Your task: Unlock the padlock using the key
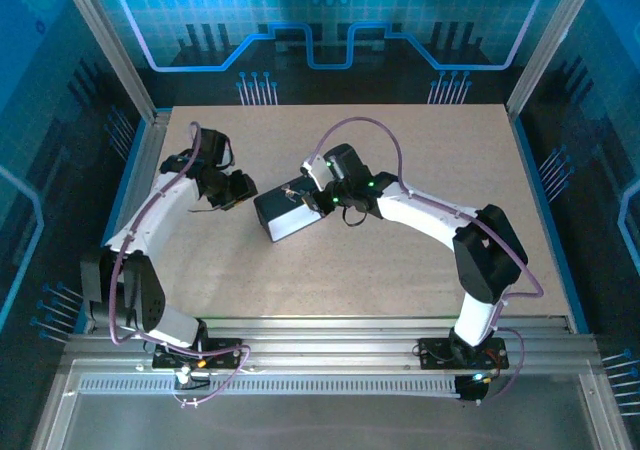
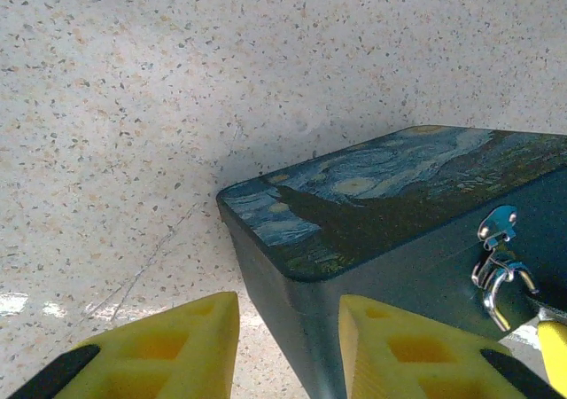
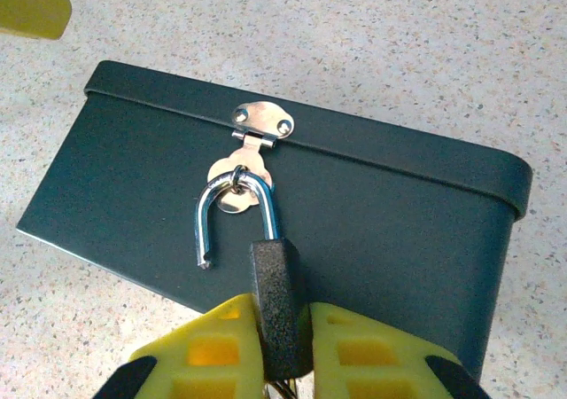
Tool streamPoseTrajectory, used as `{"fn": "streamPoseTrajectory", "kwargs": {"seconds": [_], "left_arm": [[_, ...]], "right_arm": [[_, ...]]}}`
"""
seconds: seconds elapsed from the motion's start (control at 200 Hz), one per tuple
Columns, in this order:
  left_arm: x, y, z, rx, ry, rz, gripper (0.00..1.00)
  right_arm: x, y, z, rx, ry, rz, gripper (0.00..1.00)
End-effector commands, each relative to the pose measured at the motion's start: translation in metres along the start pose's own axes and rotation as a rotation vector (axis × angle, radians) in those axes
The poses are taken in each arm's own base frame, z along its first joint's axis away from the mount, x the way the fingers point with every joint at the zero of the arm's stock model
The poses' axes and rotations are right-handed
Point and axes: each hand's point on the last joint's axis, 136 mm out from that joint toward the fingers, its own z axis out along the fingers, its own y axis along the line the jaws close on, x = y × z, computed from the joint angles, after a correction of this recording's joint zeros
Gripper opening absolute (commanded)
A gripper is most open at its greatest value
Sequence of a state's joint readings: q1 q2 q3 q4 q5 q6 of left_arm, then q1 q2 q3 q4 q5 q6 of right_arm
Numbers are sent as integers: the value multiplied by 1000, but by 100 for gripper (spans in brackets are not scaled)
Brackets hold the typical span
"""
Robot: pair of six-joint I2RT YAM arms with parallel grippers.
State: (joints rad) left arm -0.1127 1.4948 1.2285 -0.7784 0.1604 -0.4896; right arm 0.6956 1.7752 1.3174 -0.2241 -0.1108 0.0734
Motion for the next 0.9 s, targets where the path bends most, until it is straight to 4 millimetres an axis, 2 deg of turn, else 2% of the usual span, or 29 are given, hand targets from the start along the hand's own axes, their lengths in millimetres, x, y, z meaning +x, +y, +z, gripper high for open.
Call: {"fn": "streamPoseTrajectory", "kwargs": {"seconds": [0.0, 0.125, 0.375, 0.52, 0.61, 0.76, 0.896], "left_arm": [[-1, -6, 8, 7, 0, 67, 35], [-3, -13, 13, 16, -3, 83, 35], [-16, -27, 12, 46, -35, 73, 35], [-25, -38, 14, 76, -56, 105, 35], [-32, -46, 21, 100, -84, 155, 35], [-34, -78, 37, 258, -84, 233, 36], [-29, -100, 49, 297, -71, 319, 36]], "right_arm": [[-16, 4, -9, 20, -59, 60, 6], [-21, 0, -17, 80, -67, 124, 0], [-25, -7, -31, 190, -69, 251, 0], [-20, -13, -29, 240, -98, 392, 0], [-17, -16, -29, 254, -163, 508, 0], [-13, -22, -28, 300, -202, 584, 0], [-9, -29, -29, 326, -210, 626, 0]]}}
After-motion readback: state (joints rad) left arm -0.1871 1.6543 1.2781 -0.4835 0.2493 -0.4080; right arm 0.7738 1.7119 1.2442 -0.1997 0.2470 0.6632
